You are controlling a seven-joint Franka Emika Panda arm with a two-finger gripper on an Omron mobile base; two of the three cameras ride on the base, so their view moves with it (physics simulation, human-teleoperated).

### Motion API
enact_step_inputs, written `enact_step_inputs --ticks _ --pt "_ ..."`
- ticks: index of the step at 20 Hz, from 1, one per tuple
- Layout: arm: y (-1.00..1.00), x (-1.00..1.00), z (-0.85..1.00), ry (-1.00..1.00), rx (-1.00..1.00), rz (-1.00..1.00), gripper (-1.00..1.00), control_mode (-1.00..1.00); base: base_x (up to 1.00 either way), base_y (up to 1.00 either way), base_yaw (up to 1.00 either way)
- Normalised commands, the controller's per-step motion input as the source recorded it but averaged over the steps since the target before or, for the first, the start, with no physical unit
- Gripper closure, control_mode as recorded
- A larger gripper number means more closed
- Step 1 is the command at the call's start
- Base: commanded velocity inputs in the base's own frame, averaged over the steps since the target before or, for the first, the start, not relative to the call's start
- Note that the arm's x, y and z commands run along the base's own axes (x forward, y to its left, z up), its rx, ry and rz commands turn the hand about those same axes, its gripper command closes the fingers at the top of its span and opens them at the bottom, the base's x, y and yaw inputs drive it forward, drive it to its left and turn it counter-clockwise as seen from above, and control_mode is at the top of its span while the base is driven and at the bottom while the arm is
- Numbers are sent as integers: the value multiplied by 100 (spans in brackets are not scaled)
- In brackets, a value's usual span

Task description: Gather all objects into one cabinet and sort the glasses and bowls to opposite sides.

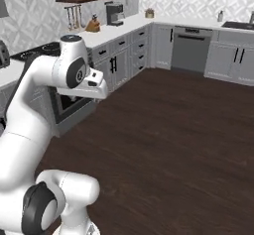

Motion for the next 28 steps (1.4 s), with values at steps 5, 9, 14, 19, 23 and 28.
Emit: enact_step_inputs --ticks 5,9,14,19,23,28 --pt "0 0 0 0 0 0 -100 100 66 -24 30" --pt "0 0 0 0 0 0 -100 100 99 -35 24" --pt "0 0 0 0 0 0 -100 100 100 -43 17" --pt "0 0 0 0 0 0 -100 100 100 -42 13" --pt "0 0 0 0 0 0 -100 100 100 -40 15" --pt "0 0 0 0 0 0 -100 100 100 -38 15"
